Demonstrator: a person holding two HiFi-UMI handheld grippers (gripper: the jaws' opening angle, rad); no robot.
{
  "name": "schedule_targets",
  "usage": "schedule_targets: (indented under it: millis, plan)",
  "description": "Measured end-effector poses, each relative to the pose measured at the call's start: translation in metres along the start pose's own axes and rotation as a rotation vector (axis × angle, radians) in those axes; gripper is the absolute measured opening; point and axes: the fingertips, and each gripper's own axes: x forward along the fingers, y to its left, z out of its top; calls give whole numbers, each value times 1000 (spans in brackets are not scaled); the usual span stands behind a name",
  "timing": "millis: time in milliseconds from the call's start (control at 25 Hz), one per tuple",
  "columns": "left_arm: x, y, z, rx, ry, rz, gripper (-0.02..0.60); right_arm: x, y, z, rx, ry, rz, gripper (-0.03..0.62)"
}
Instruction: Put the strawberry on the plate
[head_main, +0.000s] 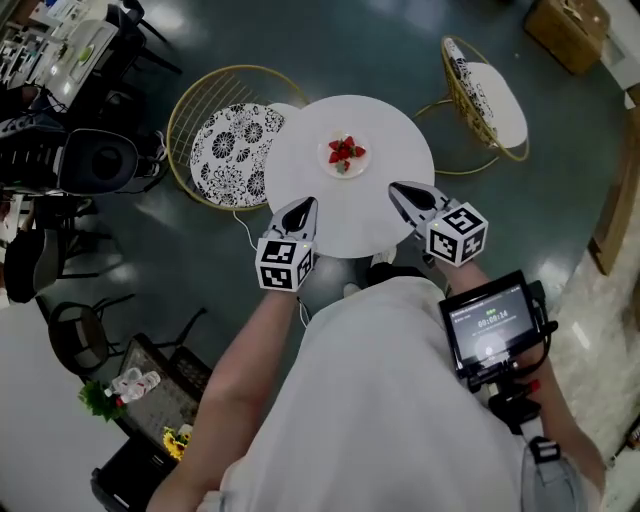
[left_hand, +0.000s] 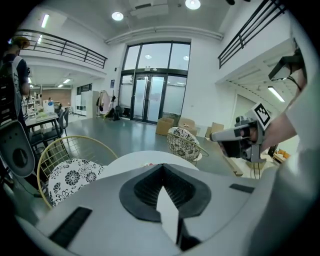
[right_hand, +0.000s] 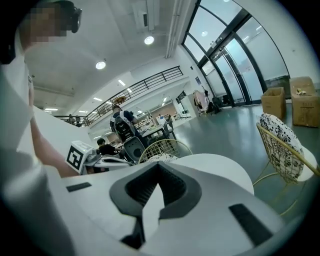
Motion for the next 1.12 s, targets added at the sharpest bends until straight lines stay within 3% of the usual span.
schedule_targets:
  millis: [520, 1120]
  plan:
    - [-83, -33, -7, -64, -108, 8, 6, -46, 74, -10, -79, 1, 62, 6]
    - [-93, -40, -18, -74, -104, 10, 6, -44, 84, -22, -77, 7, 82, 6]
